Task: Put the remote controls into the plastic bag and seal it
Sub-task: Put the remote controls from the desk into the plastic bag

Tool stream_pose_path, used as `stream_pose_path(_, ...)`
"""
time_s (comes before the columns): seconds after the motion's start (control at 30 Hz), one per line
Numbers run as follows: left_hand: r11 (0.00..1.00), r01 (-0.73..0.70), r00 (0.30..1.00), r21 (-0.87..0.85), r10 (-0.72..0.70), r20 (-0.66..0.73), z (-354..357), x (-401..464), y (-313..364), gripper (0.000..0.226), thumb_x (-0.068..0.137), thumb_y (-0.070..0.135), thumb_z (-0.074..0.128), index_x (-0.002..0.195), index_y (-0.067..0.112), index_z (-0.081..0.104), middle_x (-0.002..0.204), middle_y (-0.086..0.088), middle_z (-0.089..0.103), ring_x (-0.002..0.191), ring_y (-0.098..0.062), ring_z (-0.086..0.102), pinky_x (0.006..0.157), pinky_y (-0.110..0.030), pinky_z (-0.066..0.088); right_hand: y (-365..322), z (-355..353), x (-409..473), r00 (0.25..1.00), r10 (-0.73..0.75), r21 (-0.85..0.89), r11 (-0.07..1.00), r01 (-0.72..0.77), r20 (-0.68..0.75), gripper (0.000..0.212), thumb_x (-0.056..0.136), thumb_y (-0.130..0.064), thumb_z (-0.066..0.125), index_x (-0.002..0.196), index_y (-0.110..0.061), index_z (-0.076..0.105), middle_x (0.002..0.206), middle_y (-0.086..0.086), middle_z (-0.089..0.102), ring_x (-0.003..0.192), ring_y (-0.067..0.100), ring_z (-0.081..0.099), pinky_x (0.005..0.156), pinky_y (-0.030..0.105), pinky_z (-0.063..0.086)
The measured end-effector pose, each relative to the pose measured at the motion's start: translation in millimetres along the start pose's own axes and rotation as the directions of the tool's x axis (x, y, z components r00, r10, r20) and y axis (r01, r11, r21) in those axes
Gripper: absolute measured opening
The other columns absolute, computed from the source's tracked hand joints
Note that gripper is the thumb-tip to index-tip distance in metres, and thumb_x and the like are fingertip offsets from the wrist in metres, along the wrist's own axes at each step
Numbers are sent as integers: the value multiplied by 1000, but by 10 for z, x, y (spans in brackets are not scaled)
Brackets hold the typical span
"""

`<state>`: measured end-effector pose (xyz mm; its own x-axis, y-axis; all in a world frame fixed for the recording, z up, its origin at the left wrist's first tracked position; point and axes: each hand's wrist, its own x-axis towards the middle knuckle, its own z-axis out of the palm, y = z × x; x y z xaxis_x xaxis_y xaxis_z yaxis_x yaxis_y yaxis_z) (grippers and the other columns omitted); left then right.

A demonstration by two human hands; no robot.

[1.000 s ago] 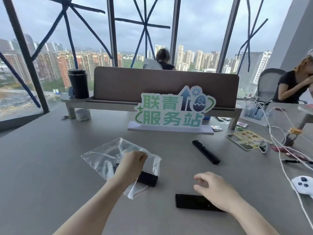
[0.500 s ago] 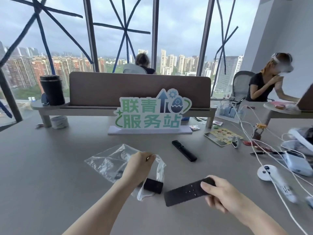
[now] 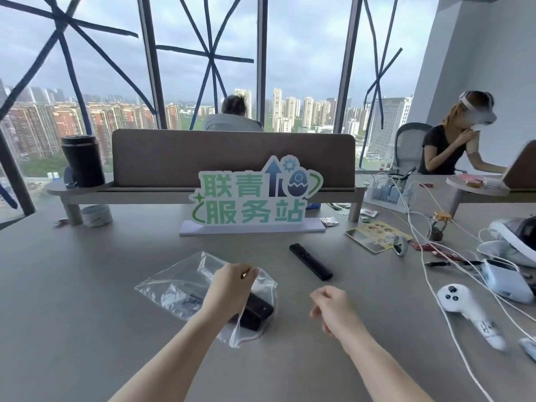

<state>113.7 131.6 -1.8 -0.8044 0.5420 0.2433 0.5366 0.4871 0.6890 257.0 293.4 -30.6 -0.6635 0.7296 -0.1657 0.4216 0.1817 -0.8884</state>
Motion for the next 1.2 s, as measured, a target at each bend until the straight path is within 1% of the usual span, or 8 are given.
stream_pose_path(0.13,1000,5,1000,22,-5,-5,39,36,-67,36,91,32,48,69,8,62,56,-3,57,54,-18,49,50,-25,34,70,-235,646,991,-52,-294,956,14,-123,39,93,-27,45,126,-11,58,111,13,71,78,35,67,77,42,57)
stream_pose_path(0.3,1000,14,1000,-21,-14,9,42,39,-146,35,89,33,50,71,8,66,64,-7,67,58,-20,56,55,-30,40,9,-79,1163,989,-100,-543,839,27,-106,52,100,-33,46,145,-8,43,145,15,55,127,35,55,99,40,45)
stream_pose_path(0.4,999,33,999,-22,-32,19,18,49,-191,34,88,35,50,75,10,69,62,-2,68,57,-16,59,57,-29,45,-10,18,1241,975,-161,-597,801,38,-153,22,96,-28,56,103,-7,58,111,16,66,101,36,63,71,35,42)
stream_pose_path(0.53,999,44,998,-25,-43,37,34,51,-185,42,88,29,51,51,13,43,42,3,39,40,-9,32,45,-27,26,-21,-16,1112,1000,8,-470,883,-9,-4,34,87,-24,61,63,-12,41,62,7,49,52,25,47,49,29,30)
stream_pose_path(0.73,998,40,999,-56,-39,12,90,5,-157,47,87,28,51,46,18,30,36,3,35,41,-11,28,44,-25,21,-124,-542,245,943,34,-26,999,-27,332,19,95,-18,49,80,-8,55,63,11,63,34,15,31,37,22,29)
stream_pose_path(0.83,997,42,999,-62,-42,-11,82,-41,-113,48,88,28,51,46,18,32,38,3,35,44,-11,28,48,-30,24,-214,-668,-118,878,41,-45,999,-22,478,24,93,-24,49,72,-15,54,59,6,59,38,13,24,37,21,25)
stream_pose_path(1.0,998,22,1000,-65,-23,-14,16,-127,-42,32,90,28,52,70,10,68,64,-4,65,60,-20,55,57,-30,39,-295,11,-291,798,-39,117,992,-40,601,25,103,-28,46,89,-16,62,72,5,70,41,14,33,39,24,28)
stream_pose_path(1.2,1000,-7,1000,-19,7,2,-182,-236,-63,20,90,28,54,89,25,73,88,0,73,77,-15,63,66,-18,46,-207,349,-44,972,-219,-88,970,226,85,14,93,-16,53,93,-24,64,87,5,71,53,9,53,55,27,41)
